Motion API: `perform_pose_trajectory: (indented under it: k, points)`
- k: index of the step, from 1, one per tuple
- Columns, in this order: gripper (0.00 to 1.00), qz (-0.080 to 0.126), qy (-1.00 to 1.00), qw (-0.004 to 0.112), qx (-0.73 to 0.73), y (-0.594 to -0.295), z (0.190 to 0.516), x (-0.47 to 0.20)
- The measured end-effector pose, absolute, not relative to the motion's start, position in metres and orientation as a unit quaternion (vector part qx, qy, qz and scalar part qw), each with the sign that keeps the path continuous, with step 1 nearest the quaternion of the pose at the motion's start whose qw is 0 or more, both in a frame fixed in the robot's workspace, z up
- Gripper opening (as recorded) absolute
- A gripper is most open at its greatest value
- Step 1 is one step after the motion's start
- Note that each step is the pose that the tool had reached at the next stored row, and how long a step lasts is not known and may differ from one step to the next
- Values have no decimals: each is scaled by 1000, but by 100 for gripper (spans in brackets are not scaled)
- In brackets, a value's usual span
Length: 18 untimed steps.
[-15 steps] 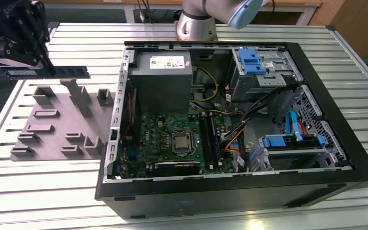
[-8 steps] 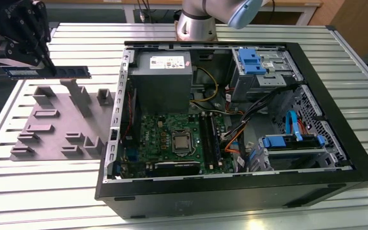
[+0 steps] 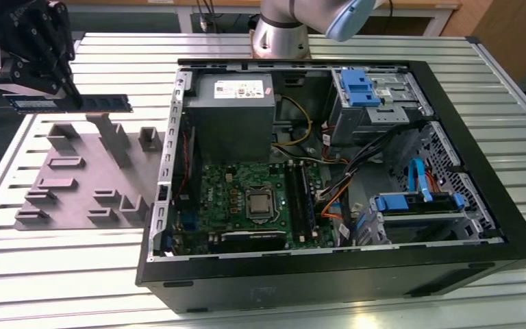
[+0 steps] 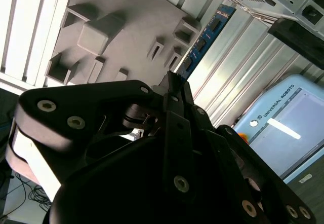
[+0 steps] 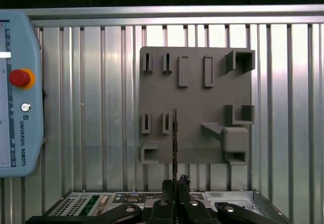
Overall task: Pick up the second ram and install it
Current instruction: 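Pick up the second ram and move it above second insertion slot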
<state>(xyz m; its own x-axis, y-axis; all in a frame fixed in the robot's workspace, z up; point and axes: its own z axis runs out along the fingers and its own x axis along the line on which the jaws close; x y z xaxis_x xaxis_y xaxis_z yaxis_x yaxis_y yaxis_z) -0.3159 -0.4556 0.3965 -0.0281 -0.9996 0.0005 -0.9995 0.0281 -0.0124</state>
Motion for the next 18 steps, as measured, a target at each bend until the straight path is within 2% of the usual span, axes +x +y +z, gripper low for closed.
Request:
perform_pose_trajectory:
  k: [18]
  points:
    - [14, -5, 717, 4, -697, -456, 396, -311]
